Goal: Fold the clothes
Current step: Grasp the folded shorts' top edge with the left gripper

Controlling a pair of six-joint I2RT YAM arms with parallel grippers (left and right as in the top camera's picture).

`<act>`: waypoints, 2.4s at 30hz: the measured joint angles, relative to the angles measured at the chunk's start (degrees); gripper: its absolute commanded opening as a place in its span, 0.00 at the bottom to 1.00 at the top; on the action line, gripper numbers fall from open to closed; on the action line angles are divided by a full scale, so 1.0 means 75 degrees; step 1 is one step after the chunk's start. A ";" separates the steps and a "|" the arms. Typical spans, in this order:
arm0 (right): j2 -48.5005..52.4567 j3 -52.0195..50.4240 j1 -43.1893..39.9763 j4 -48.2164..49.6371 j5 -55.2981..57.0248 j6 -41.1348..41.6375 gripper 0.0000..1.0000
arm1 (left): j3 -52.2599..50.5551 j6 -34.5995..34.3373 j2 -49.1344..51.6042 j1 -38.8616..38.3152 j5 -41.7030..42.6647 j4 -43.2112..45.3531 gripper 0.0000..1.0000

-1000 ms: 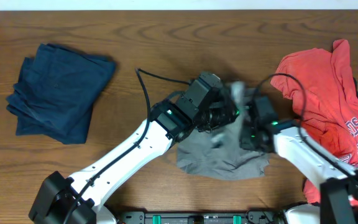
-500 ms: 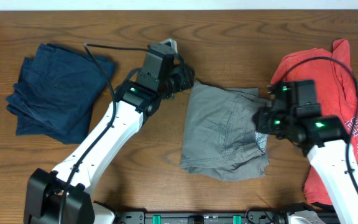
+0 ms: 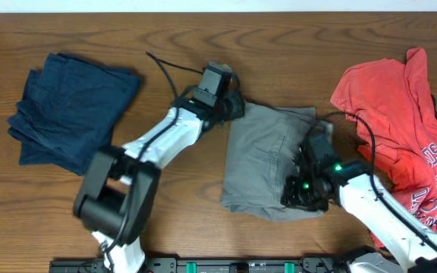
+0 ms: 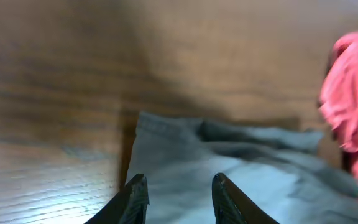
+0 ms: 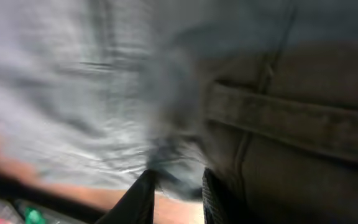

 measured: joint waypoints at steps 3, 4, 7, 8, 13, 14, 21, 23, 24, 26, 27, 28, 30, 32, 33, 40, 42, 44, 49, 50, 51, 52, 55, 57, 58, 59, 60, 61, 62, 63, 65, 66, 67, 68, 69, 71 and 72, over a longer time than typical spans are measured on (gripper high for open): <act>0.0006 -0.0312 0.0009 0.0146 0.0300 0.0522 0.25 | 0.0000 0.0026 0.0379 -0.0210 0.0192 -0.0122 0.36; 0.0006 -0.0338 0.0009 0.0143 0.0391 0.0644 0.26 | 0.0000 0.0050 0.0458 -0.0268 0.0227 -0.0192 0.36; 0.0006 -0.0356 0.0012 0.0143 0.0804 0.0965 0.27 | 0.0020 0.0221 0.0606 -0.0440 0.0286 -0.0682 0.30; 0.0006 -0.0358 0.0009 0.0149 0.1008 0.1081 0.27 | 0.0032 0.0262 0.0600 -0.0478 0.0323 -0.0933 0.30; 0.0006 -0.0379 -0.0213 0.0562 0.1993 0.1355 0.18 | 0.0323 0.0411 0.0542 -0.0472 0.0402 -0.2841 0.30; 0.0006 -0.0388 -0.0329 0.0778 0.2250 0.1367 0.18 | 0.0361 0.0428 0.0522 -0.0460 0.0391 -0.3328 0.31; 0.0017 -0.0428 -0.1233 0.3821 0.3378 0.0195 0.29 | 0.0300 0.0434 0.0498 -0.0466 0.0568 -0.5980 0.37; 0.0017 -0.0391 -0.1343 0.4357 0.3453 -0.0265 0.31 | 0.0242 0.0434 0.0513 -0.0466 0.0685 -0.6304 0.37; 0.0017 -0.0358 -0.1355 0.4456 0.3465 -0.0463 0.31 | 0.0224 0.0437 0.0513 -0.0463 0.0708 -0.6394 0.37; 0.0017 -0.0274 -0.1352 0.4418 0.3430 -0.0769 0.31 | 0.0213 0.0455 0.0487 -0.0443 0.0764 -0.6461 0.38; 0.0017 -0.0239 -0.1352 0.4345 0.3407 -0.0871 0.31 | 0.0210 0.0495 0.0434 -0.0417 0.0784 -0.6464 0.38; 0.0017 -0.0204 -0.1352 0.4249 0.3383 -0.0953 0.31 | 0.0210 0.0551 0.0335 -0.0373 0.0790 -0.6470 0.40; 0.0017 -0.0154 -0.1352 0.3963 0.3308 -0.1064 0.35 | 0.0207 0.0653 -0.0032 -0.0239 0.0764 -0.6458 0.44; 0.0017 -0.0131 -0.1352 0.3587 0.3232 -0.1134 0.36 | 0.0219 0.0854 -0.0574 -0.0070 0.0632 -0.6339 0.75; 0.0017 -0.0125 -0.1352 0.3279 0.3200 -0.1142 0.37 | 0.0230 0.0985 -0.0976 0.0052 0.0440 -0.6076 0.84; 0.0017 -0.0122 -0.1352 0.2314 0.3130 -0.1008 0.45 | 0.0522 0.2477 -0.2349 0.0568 -0.0507 -0.3660 0.98; 0.0017 -0.0122 -0.1352 0.2229 0.3066 -0.0973 0.46 | 0.0536 0.2961 -0.2288 0.0624 -0.0589 -0.3267 0.98; 0.0017 -0.0122 -0.1352 0.2189 0.2970 -0.0956 0.46 | 0.0536 0.3348 -0.2075 0.0647 -0.0618 -0.2999 0.98; 0.0017 -0.0119 -0.1352 0.2145 0.2833 -0.0944 0.47 | 0.0533 0.3963 -0.1046 0.0691 -0.0242 -0.2483 0.98; 0.0017 -0.0119 -0.1352 0.2133 0.2824 -0.0941 0.47 | 0.0533 0.4045 -0.0822 0.0708 -0.0061 -0.2390 0.98; 0.0017 -0.0119 -0.1352 0.2110 0.2809 -0.0941 0.47 | 0.0533 0.4127 -0.0577 0.0711 0.0128 -0.2288 0.98; 0.0017 -0.0119 -0.1352 0.2092 0.2804 -0.0944 0.47 | 0.0533 0.4185 -0.0376 0.0711 0.0283 -0.2189 0.98; 0.0017 -0.0119 -0.1352 0.2055 0.2780 -0.0944 0.47 | 0.0533 0.4269 0.0128 0.0711 0.0740 -0.2031 0.98; 0.0017 -0.0119 -0.1352 0.2049 0.2777 -0.0941 0.47 | 0.0533 0.4331 0.0393 0.0711 0.1110 -0.1996 0.98; 0.0017 -0.0119 -0.1352 0.2049 0.2774 -0.0941 0.47 | 0.0533 0.4354 0.0510 0.0711 0.1294 -0.1996 0.98; 0.0017 -0.0119 -0.1352 0.2049 0.2774 -0.0941 0.47 | 0.0533 0.4357 0.0624 0.0708 0.1469 -0.1996 0.98; 0.0017 -0.0119 -0.1352 0.2049 0.2774 -0.0941 0.47 | 0.0533 0.4354 0.0729 0.0708 0.1620 -0.1996 0.98; 0.0017 -0.0119 -0.1352 0.2049 0.2774 -0.0941 0.47 | 0.0545 0.4363 0.0764 0.0708 0.1754 -0.1958 0.98; 0.0017 -0.0119 -0.1352 0.2049 0.2774 -0.0941 0.47 | 0.0545 0.4366 0.0764 0.0711 0.1853 -0.1955 0.98; 0.0017 -0.0119 -0.1352 0.2046 0.2771 -0.0941 0.47 | 0.0545 0.4383 0.0793 0.0705 0.1935 -0.1961 0.98; 0.0017 -0.0119 -0.1352 0.2046 0.2757 -0.0941 0.47 | 0.0554 0.4360 0.0804 0.0673 0.2043 -0.1958 0.83; 0.0017 -0.0119 -0.1352 0.2046 0.2754 -0.0941 0.47 | 0.0554 0.4342 0.0822 0.0644 0.2081 -0.1958 0.75; 0.0017 -0.0119 -0.1352 0.2043 0.2754 -0.0941 0.47 | 0.0554 0.4342 0.0851 0.0595 0.2092 -0.1953 0.60; 0.0017 -0.0119 -0.1352 0.2043 0.2751 -0.0941 0.47 | 0.0554 0.4342 0.0895 0.0533 0.2107 -0.1938 0.48; 0.0017 -0.0119 -0.1352 0.2043 0.2754 -0.0941 0.47 | 0.0554 0.4331 0.0921 0.0481 0.2104 -0.1932 0.32; 0.0017 -0.0119 -0.1352 0.2040 0.2754 -0.0941 0.47 | 0.0554 0.4342 0.0991 0.0358 0.2154 -0.1920 0.08; 0.0017 -0.0119 -0.1352 0.2043 0.2754 -0.0941 0.47 | 0.0554 0.4363 0.1011 0.0300 0.2168 -0.1906 0.06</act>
